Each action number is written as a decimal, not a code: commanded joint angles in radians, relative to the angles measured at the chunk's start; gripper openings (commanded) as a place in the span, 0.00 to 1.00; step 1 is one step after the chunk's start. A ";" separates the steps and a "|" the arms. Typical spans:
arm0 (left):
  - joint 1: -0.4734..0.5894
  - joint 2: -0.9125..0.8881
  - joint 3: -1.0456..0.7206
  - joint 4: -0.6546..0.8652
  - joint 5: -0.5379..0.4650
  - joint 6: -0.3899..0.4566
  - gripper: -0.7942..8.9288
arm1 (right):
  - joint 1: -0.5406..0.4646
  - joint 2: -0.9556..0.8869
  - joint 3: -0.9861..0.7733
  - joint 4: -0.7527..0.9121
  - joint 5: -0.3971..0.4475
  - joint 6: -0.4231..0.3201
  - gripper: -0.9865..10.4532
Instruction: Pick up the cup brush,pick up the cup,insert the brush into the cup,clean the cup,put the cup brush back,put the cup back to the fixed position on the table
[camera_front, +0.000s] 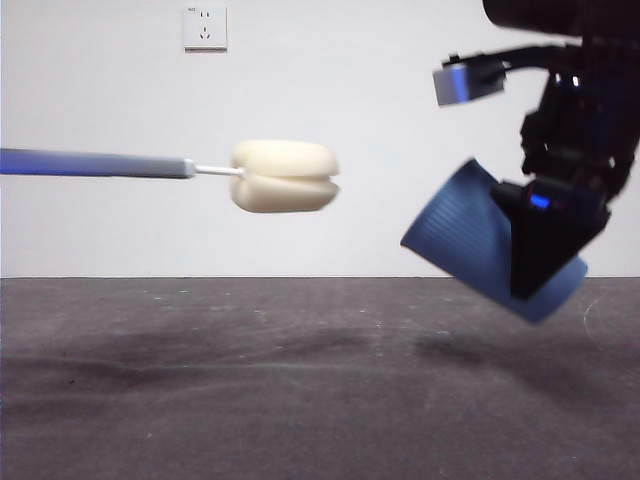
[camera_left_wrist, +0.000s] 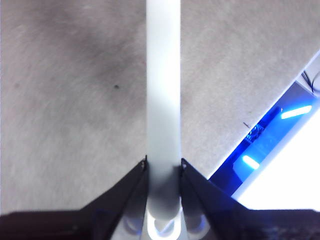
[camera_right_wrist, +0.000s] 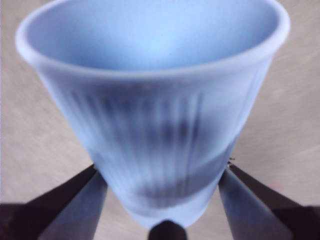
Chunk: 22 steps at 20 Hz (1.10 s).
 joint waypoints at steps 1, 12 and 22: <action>-0.030 0.014 -0.010 0.043 0.006 0.034 0.07 | 0.024 0.005 0.054 -0.054 0.060 -0.127 0.08; -0.155 0.120 -0.010 0.083 0.003 0.037 0.07 | 0.145 0.005 0.077 -0.095 0.272 -0.403 0.07; -0.219 0.210 -0.010 0.197 0.010 0.006 0.07 | 0.269 0.081 0.077 -0.072 0.296 -0.460 0.07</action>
